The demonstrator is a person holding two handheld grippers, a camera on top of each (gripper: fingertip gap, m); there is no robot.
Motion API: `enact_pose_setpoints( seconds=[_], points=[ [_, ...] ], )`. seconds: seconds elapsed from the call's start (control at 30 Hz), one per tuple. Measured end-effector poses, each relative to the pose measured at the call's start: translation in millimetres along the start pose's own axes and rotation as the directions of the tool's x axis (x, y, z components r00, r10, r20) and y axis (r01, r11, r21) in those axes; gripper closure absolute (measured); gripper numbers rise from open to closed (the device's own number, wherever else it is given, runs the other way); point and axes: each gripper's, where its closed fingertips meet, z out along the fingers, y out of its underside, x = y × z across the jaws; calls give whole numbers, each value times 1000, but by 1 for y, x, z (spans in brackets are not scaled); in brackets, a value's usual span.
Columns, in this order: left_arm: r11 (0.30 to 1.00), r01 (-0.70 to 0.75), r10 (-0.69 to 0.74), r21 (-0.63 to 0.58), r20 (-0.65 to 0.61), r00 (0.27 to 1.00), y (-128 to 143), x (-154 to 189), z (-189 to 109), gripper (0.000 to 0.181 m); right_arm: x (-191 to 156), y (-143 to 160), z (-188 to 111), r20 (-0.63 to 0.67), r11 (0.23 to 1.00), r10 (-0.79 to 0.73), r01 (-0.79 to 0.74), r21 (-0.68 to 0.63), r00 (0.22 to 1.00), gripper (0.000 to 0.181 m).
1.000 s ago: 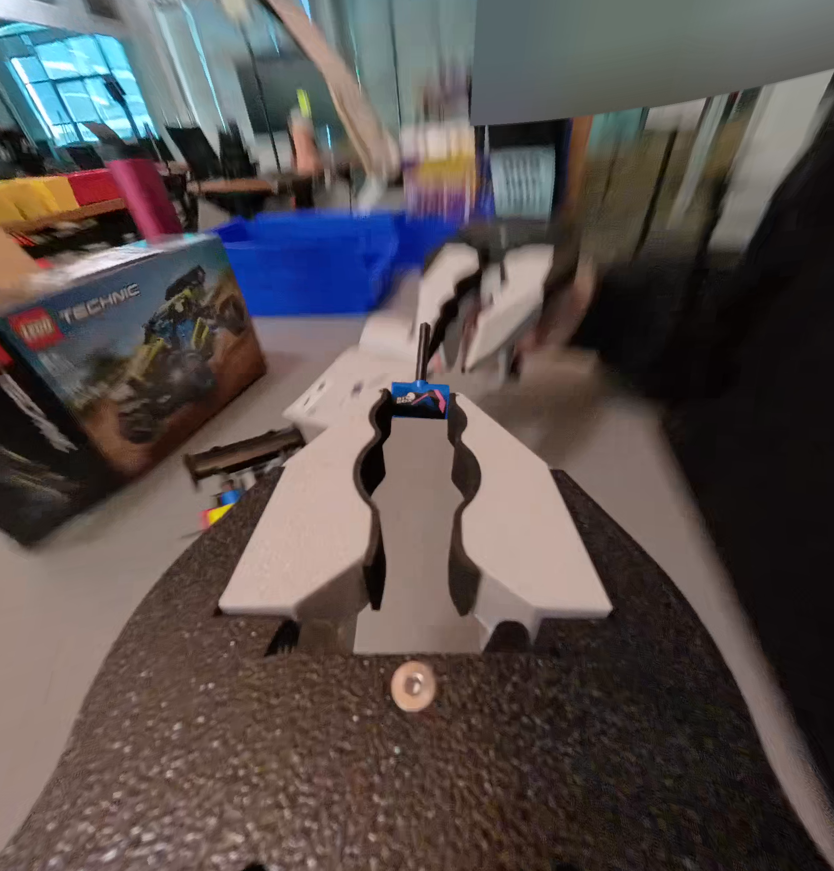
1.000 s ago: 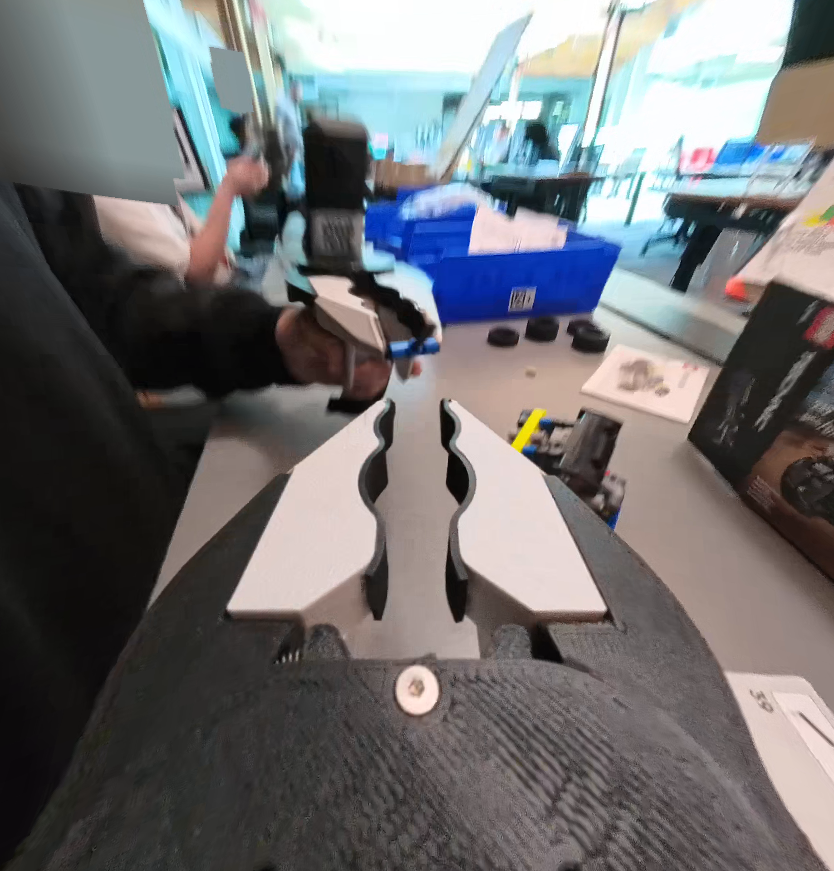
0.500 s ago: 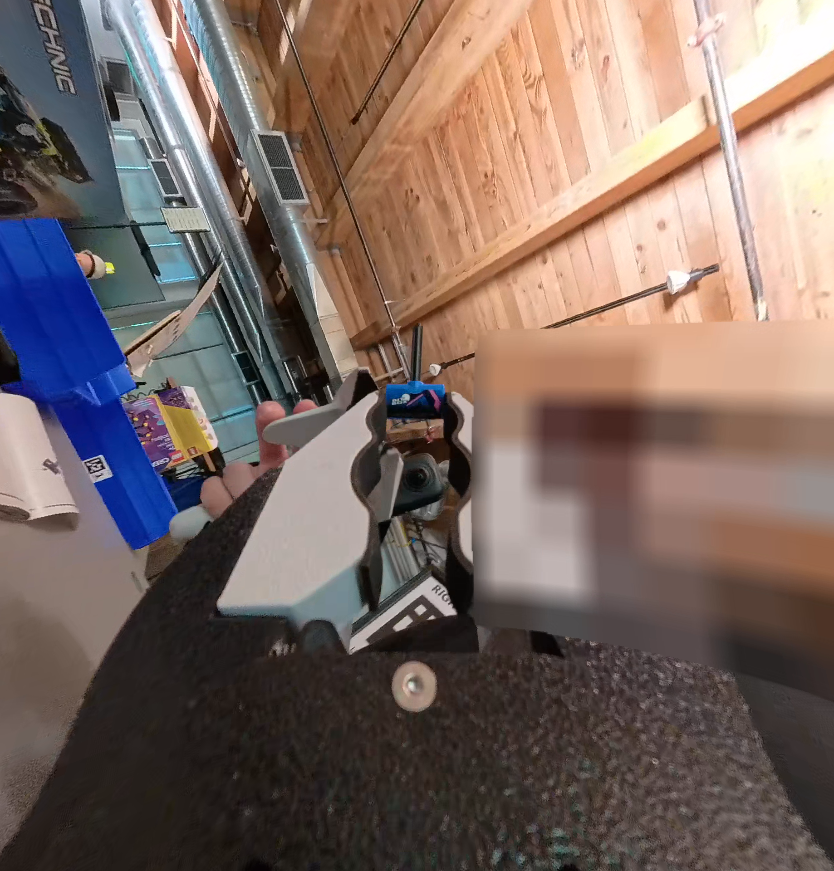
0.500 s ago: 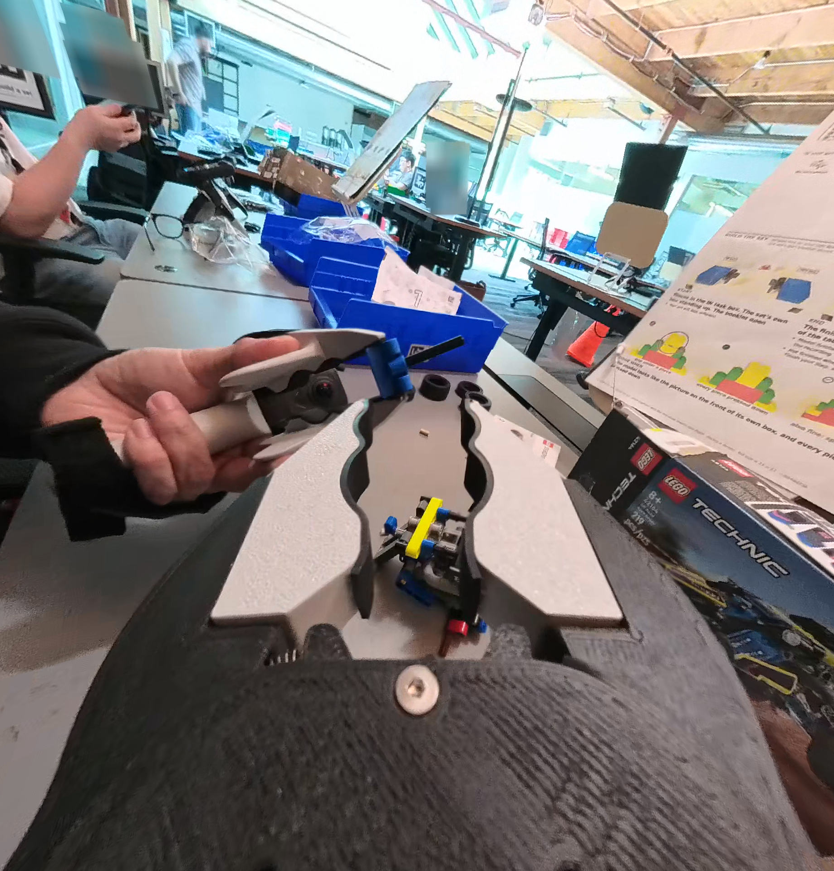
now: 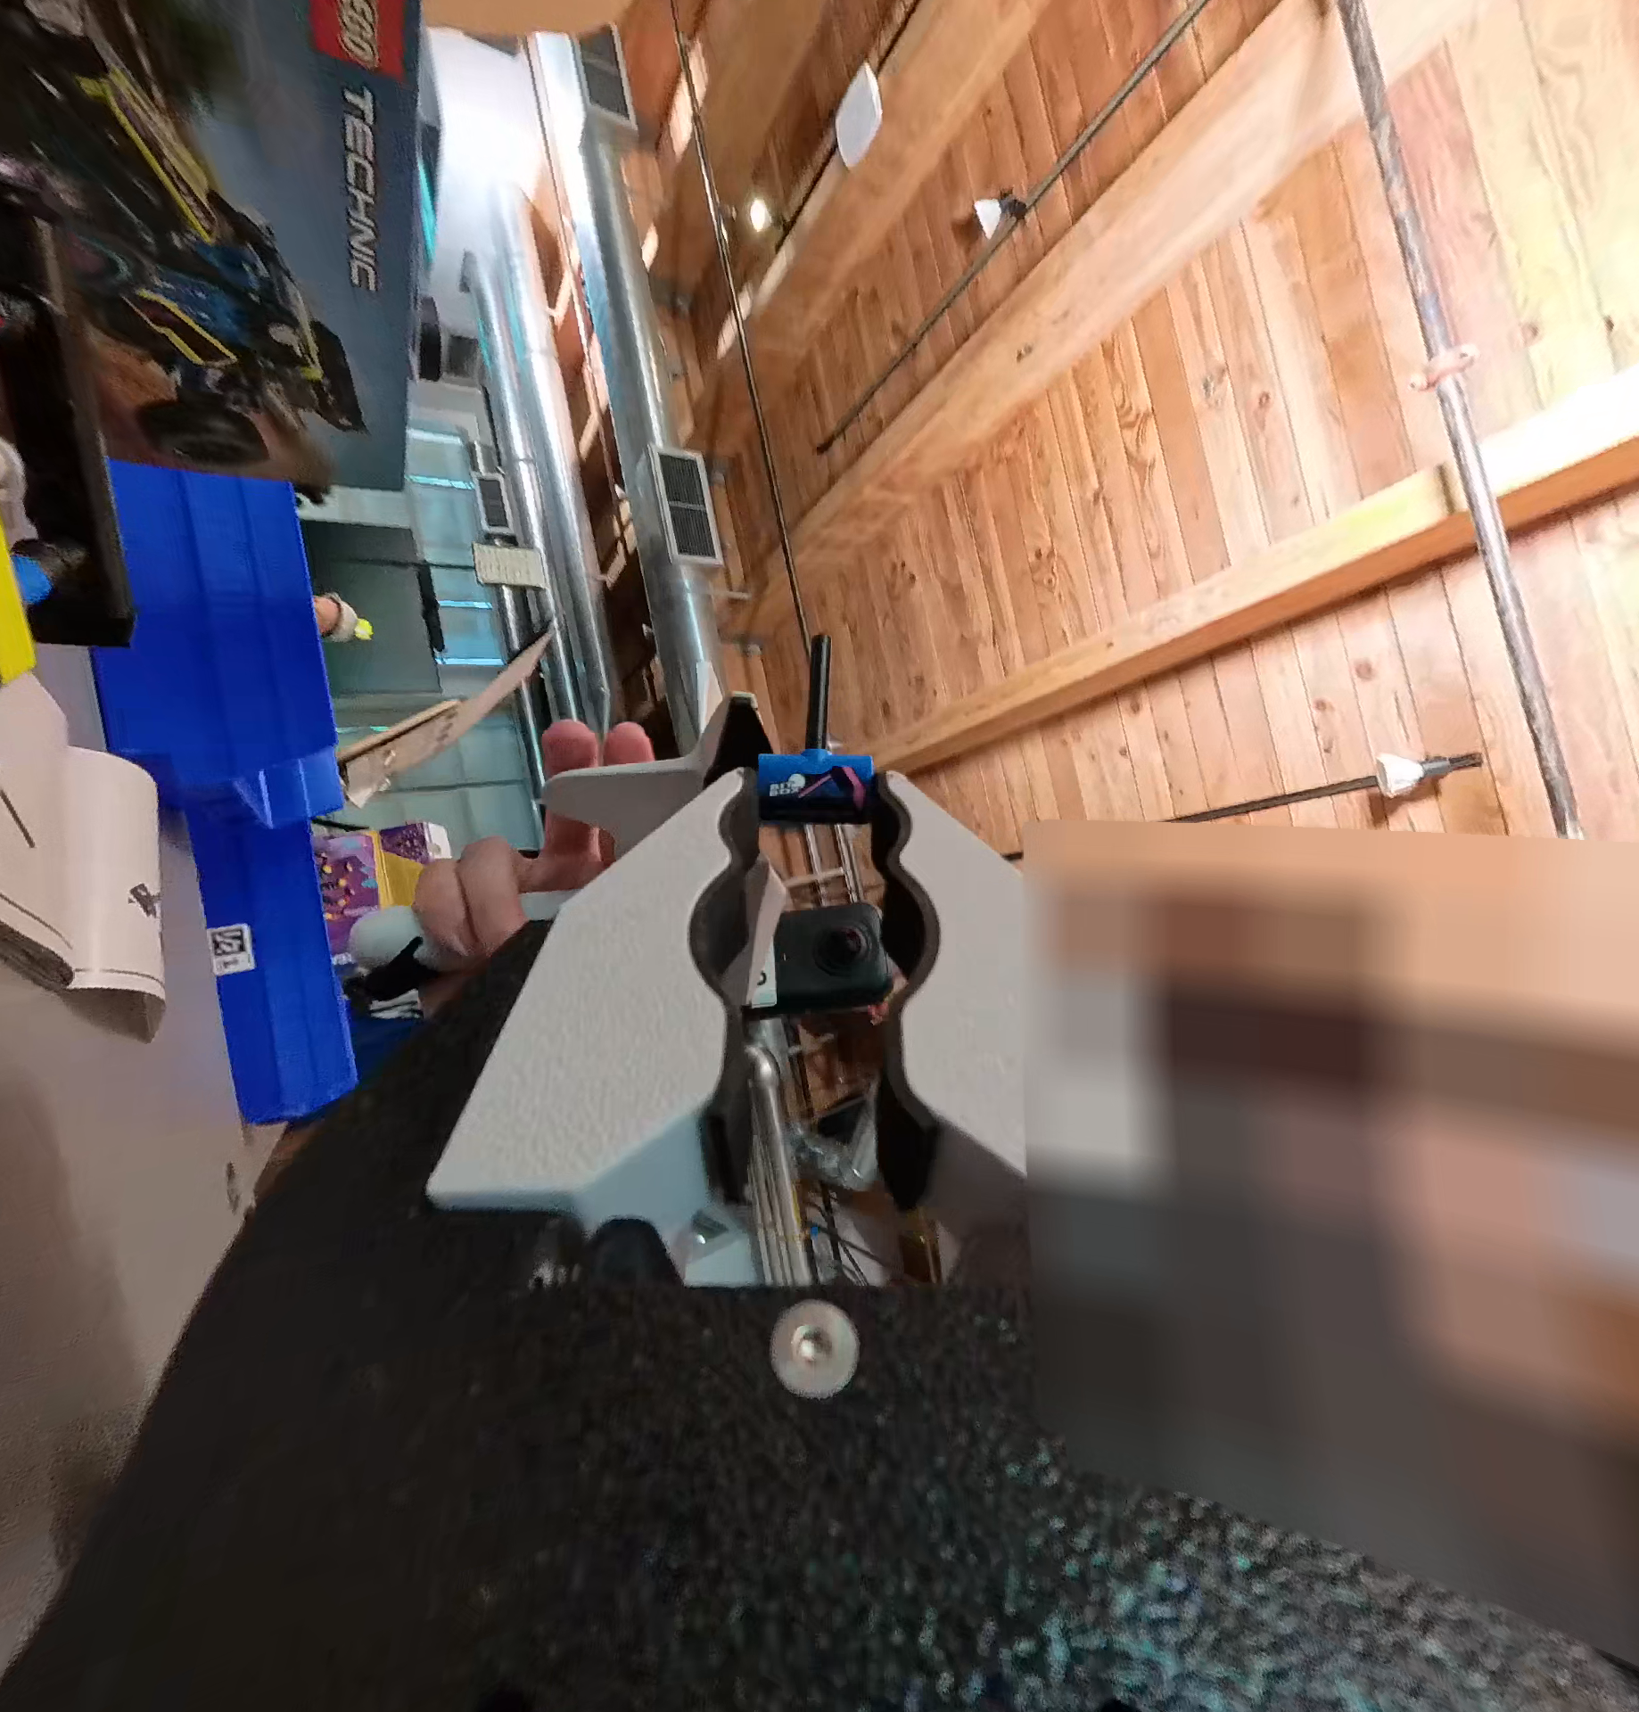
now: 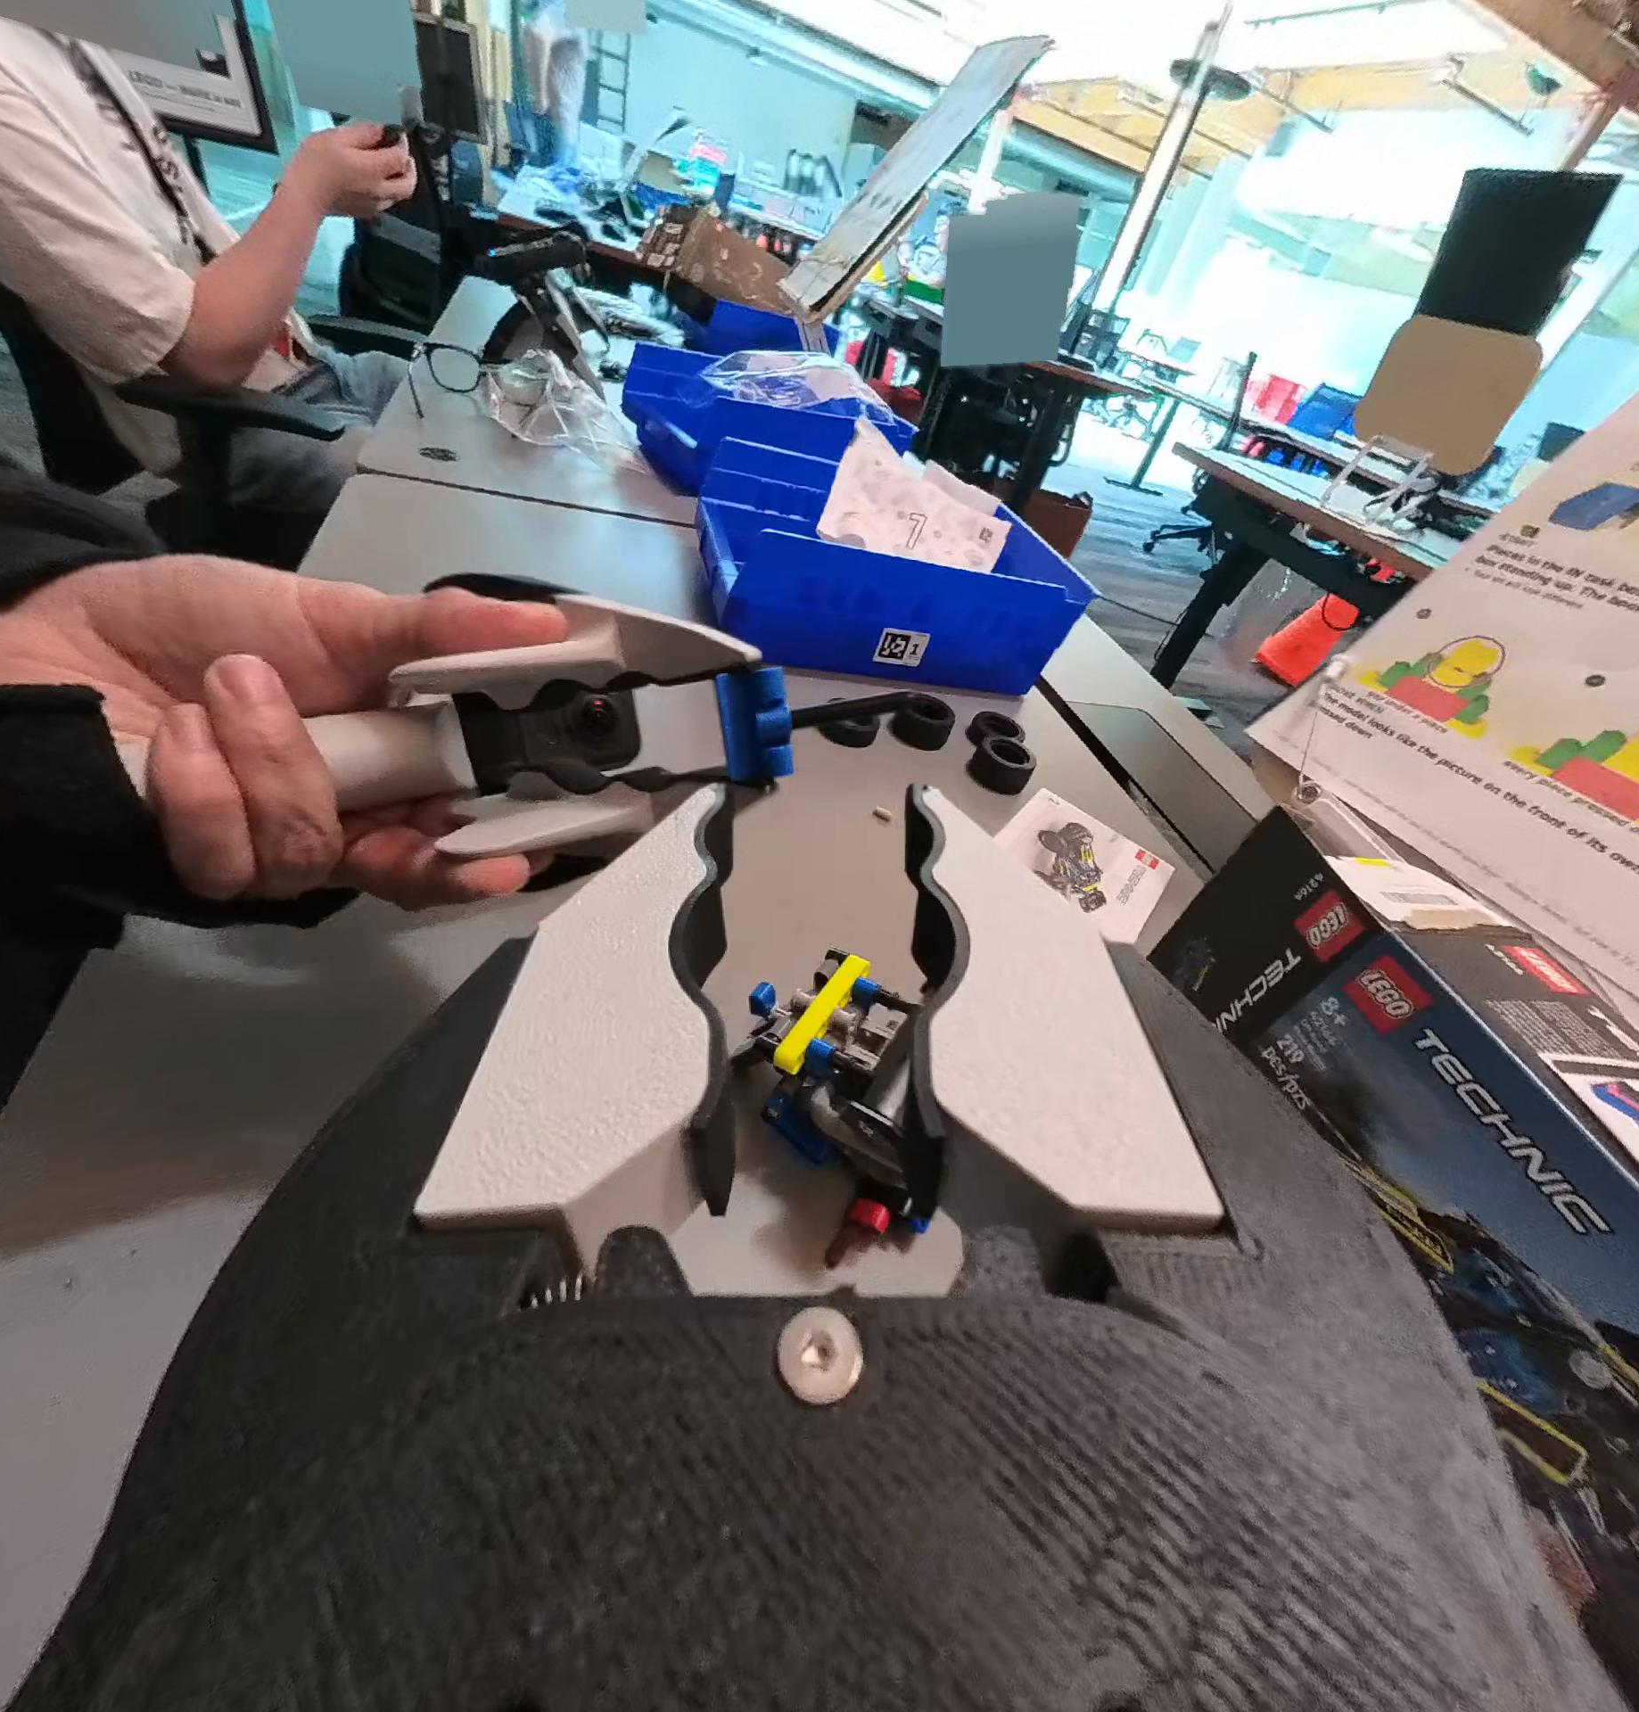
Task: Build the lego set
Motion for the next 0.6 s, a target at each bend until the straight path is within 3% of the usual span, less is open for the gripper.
enact_pose_setpoints(
  seconds=[0.03,0.13,0.23,0.6],
  points=[
    [1000,-2,2,25,9,1000,-2,0,-1,160,4,-1,-2,-10,1000,18,-18,13,1000,146],
    [996,21,-23,83,16,1000,-7,0,-2,160,6,-5,-3,10,998,49,-49,47,999,150],
    [991,64,-66,115,11,998,-7,0,-2,160,3,-2,3,49,998,48,-49,30,998,142],
    [982,139,-144,126,26,989,-2,-7,-2,161,1,6,12,127,997,77,-77,-4,989,141]
  ],
)
